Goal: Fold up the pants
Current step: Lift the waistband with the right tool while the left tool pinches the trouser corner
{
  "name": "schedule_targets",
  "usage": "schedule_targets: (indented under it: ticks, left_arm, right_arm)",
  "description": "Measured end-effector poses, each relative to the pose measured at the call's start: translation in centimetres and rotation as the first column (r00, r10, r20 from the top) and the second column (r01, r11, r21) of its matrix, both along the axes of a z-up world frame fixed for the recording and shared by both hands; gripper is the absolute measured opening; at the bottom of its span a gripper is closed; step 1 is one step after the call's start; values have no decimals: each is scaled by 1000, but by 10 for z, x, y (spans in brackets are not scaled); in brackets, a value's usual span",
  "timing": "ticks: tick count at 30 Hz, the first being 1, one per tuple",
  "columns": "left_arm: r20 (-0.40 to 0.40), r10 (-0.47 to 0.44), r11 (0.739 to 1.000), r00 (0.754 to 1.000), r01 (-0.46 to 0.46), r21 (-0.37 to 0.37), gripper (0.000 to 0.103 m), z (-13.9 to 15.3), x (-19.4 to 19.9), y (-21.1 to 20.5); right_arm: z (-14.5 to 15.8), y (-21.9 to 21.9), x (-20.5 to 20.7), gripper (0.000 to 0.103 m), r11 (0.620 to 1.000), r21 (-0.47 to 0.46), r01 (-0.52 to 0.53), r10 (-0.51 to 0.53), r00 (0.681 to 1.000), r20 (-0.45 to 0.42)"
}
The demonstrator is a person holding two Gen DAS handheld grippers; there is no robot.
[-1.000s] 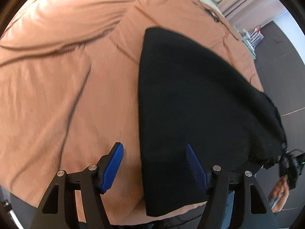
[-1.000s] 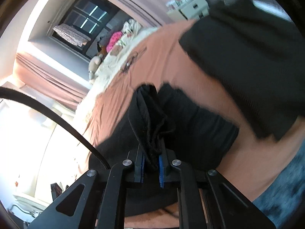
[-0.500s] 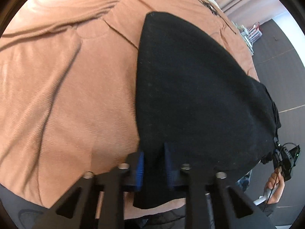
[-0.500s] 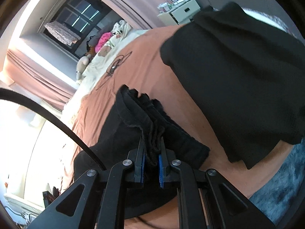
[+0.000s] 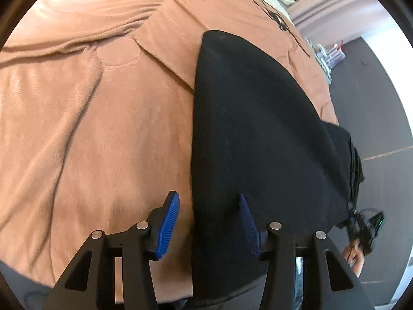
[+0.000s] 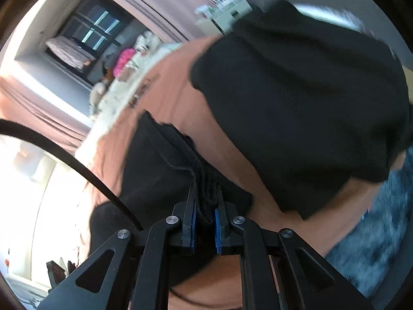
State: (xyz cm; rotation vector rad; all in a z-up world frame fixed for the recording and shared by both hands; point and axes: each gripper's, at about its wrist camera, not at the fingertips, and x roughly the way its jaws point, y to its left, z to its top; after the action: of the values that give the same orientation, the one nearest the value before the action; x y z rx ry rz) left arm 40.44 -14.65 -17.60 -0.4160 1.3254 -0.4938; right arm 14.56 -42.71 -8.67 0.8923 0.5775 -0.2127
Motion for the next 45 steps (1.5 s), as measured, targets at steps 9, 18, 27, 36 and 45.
schedule_targets:
  ticks: [9,18,27,36,45]
  left_arm:
    - [-5,12,997,1000,-12,-76,50,-12,31,-6]
    - [-3,7,997,1000,-8,-82,48,-18,53,-29]
    - [74,34,997,997,-28,-76,7,9,54,-28]
    - [130,70,994,989,-58,-88,6,45,57,9]
    - [147,154,987,977,-145,-66,6,56,57,88]
  right_arm:
    - [0,18,-33,66,997,74,-24,18,997,72]
    - [-30,21,0,66,980,176,-95,82,993,83]
    - [-41,3,14,40,982,181,-55,50,998,33]
    - [-26,31,23,20,981,167,-95,88,995,45]
    - [-15,85,58,20,966,140,-217,213,976,38]
